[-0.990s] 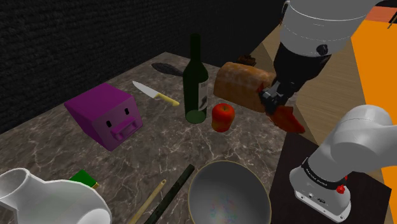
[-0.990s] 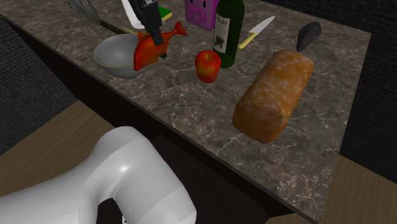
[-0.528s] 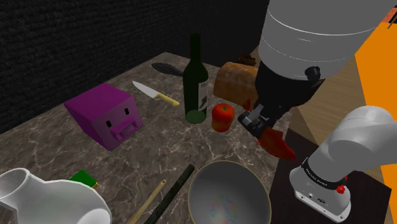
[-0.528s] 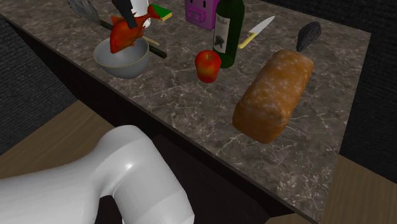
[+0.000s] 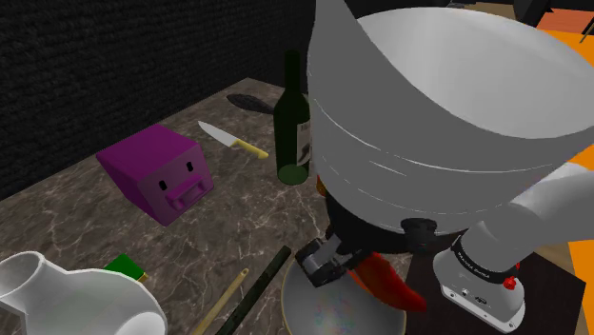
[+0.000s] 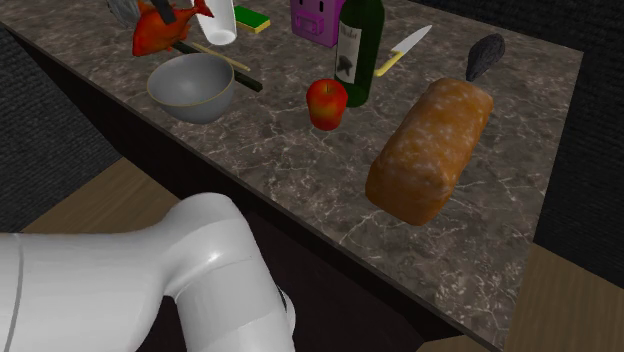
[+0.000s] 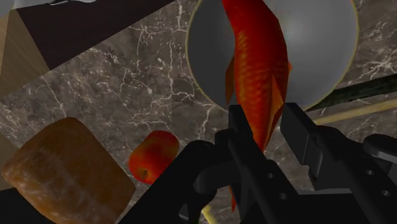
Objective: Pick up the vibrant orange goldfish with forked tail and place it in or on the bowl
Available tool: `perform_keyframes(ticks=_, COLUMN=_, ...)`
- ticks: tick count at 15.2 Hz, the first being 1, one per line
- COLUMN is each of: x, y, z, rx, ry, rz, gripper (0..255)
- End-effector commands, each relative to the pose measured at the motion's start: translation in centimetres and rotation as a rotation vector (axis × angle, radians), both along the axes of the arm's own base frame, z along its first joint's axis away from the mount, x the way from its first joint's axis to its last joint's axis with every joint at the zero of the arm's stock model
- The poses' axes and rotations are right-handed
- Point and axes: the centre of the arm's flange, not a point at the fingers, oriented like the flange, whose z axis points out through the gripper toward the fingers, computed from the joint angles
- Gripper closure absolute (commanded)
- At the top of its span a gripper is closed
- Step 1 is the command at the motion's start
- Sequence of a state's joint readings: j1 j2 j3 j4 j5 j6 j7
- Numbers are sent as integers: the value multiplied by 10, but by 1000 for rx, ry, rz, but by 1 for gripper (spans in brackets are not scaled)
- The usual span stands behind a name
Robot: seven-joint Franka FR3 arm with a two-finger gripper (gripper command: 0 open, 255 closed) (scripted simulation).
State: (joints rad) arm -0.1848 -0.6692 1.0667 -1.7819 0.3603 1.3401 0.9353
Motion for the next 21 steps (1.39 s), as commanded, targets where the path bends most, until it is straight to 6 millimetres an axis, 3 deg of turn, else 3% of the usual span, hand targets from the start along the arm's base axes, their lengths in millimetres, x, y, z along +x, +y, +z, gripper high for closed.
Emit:
perform_keyframes(ticks=1, x=-5, y=29, z=4, rx=2, ry=1, rz=0, gripper=255)
perform_keyframes(ticks=16, x=-5, y=29, z=-75, rx=2, ry=1, rz=0, gripper=255)
perform_keyframes(ticks=21, x=-5, y=29, z=-75, rx=2, ry=1, rz=0, gripper=255)
